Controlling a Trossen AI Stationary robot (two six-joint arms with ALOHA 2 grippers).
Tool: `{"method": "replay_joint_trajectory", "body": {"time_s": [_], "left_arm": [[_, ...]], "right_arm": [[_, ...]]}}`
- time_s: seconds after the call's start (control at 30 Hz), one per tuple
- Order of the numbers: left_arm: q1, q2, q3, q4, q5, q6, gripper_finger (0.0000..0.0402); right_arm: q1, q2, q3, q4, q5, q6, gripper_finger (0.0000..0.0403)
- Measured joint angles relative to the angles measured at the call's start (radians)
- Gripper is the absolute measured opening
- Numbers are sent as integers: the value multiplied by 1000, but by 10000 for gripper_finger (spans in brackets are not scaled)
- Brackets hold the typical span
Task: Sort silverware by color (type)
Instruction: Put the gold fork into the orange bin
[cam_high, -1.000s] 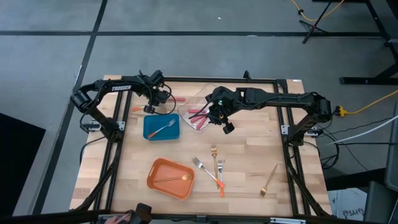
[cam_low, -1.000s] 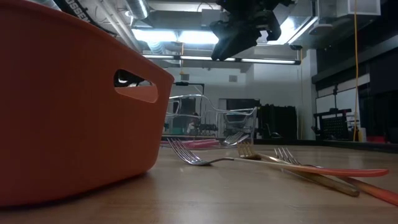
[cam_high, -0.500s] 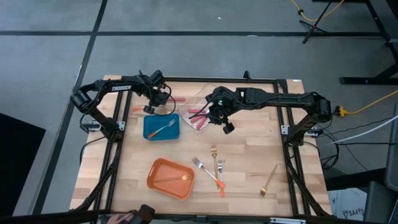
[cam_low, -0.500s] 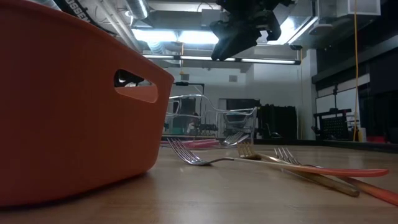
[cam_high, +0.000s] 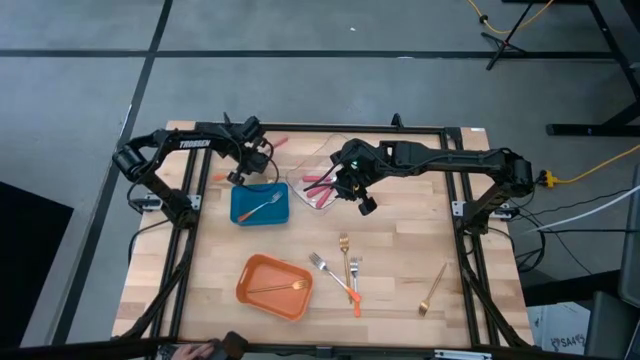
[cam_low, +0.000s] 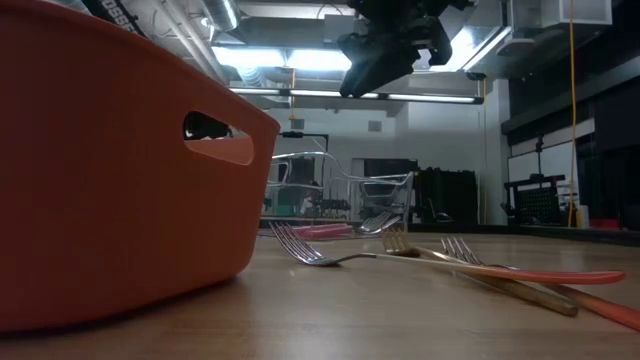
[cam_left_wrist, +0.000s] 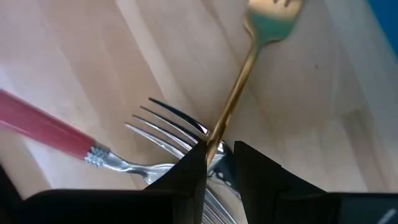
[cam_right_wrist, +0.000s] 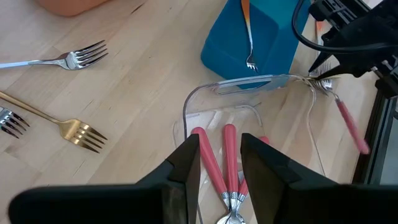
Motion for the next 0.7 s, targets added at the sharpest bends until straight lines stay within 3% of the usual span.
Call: {"method": "replay_joint_trajectory", "body": {"time_s": [0.7], "left_arm": [[1, 1, -3, 24, -11, 1, 63]], "right_arm": [[0, 0, 0, 0, 0, 0, 105]]}}
